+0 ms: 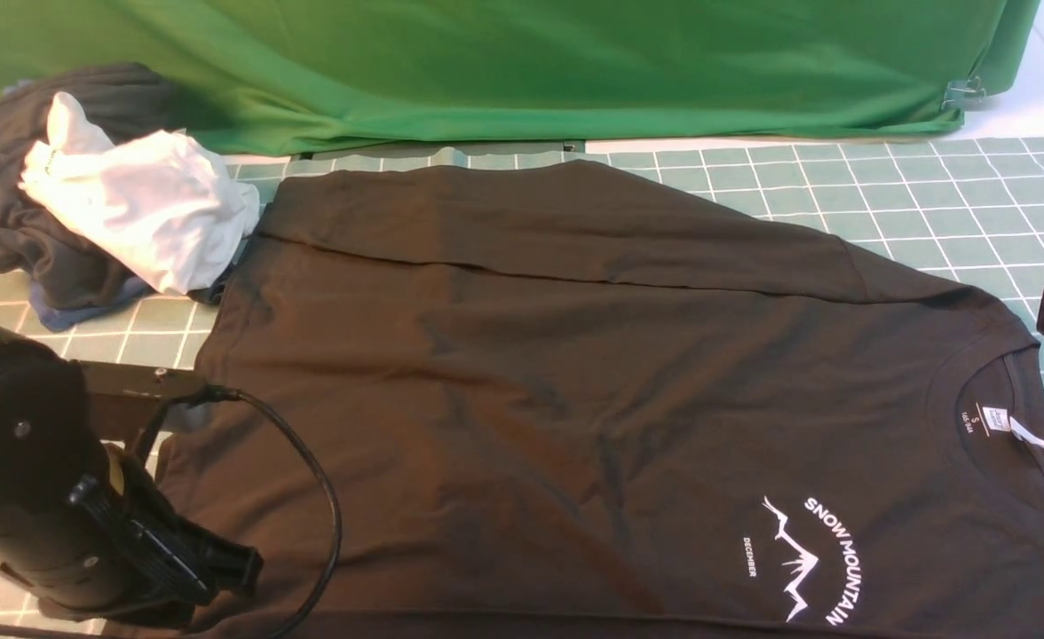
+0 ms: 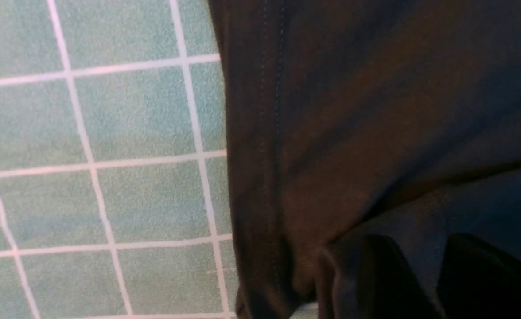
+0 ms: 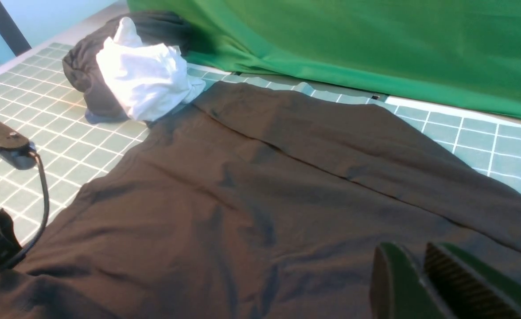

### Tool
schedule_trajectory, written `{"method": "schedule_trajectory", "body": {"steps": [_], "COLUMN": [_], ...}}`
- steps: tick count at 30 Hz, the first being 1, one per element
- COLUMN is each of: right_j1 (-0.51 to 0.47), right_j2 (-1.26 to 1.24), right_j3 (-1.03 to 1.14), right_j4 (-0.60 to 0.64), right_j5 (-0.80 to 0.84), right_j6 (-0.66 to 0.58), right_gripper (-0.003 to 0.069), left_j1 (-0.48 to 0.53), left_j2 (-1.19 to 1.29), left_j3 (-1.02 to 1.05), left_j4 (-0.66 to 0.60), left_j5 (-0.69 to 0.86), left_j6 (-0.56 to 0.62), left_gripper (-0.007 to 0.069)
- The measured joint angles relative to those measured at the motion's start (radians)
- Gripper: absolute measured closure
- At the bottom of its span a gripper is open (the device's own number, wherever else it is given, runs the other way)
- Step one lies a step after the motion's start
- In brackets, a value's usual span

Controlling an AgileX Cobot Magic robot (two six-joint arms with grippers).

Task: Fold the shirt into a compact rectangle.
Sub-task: 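Grasp the left edge of the dark T-shirt lying flat on the table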

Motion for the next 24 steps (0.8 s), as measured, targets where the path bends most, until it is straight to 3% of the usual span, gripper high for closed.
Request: {"method": "schedule_trajectory", "body": {"steps": [3, 4, 5, 8, 13, 17, 22, 23, 24], "right_j1": [0.000, 0.000, 0.000, 0.000, 0.000, 0.000, 0.000, 0.000, 0.000], "right_j2": [0.000, 0.000, 0.000, 0.000, 0.000, 0.000, 0.000, 0.000, 0.000], "right_j3": [0.000, 0.000, 0.000, 0.000, 0.000, 0.000, 0.000, 0.000, 0.000], "right_j4": [0.000, 0.000, -0.001, -0.001, -0.001, -0.001, -0.002, -0.002, -0.002], "right_j5": [0.000, 0.000, 0.000, -0.002, -0.011, -0.012, -0.012, -0.012, -0.012], "right_j6": [0.000, 0.000, 0.000, 0.000, 0.000, 0.000, 0.000, 0.000, 0.000], "right_gripper": [0.0567, 0.0566, 0.0566, 0.0566, 0.0566, 0.0566, 0.0566, 0.0566, 0.0566], "left_j1": [0.000, 0.000, 0.000, 0.000, 0.000, 0.000, 0.000, 0.000, 0.000], "left_j2": [0.004, 0.006, 0.015, 0.025, 0.028, 0.030, 0.030, 0.030, 0.030], "left_j3": [0.058, 0.062, 0.103, 0.143, 0.165, 0.166, 0.166, 0.165, 0.160], "left_j4": [0.007, 0.007, 0.008, 0.009, 0.009, 0.010, 0.006, 0.006, 0.003], "left_j5": [-0.027, -0.032, -0.076, -0.153, -0.208, -0.214, -0.211, -0.197, -0.187], "left_j6": [0.050, 0.056, 0.078, 0.084, 0.085, 0.096, 0.109, 0.113, 0.116], "left_gripper": [0.0281, 0.0263, 0.0185, 0.0093, 0.0046, 0.0147, 0.0433, 0.0533, 0.0564]}}
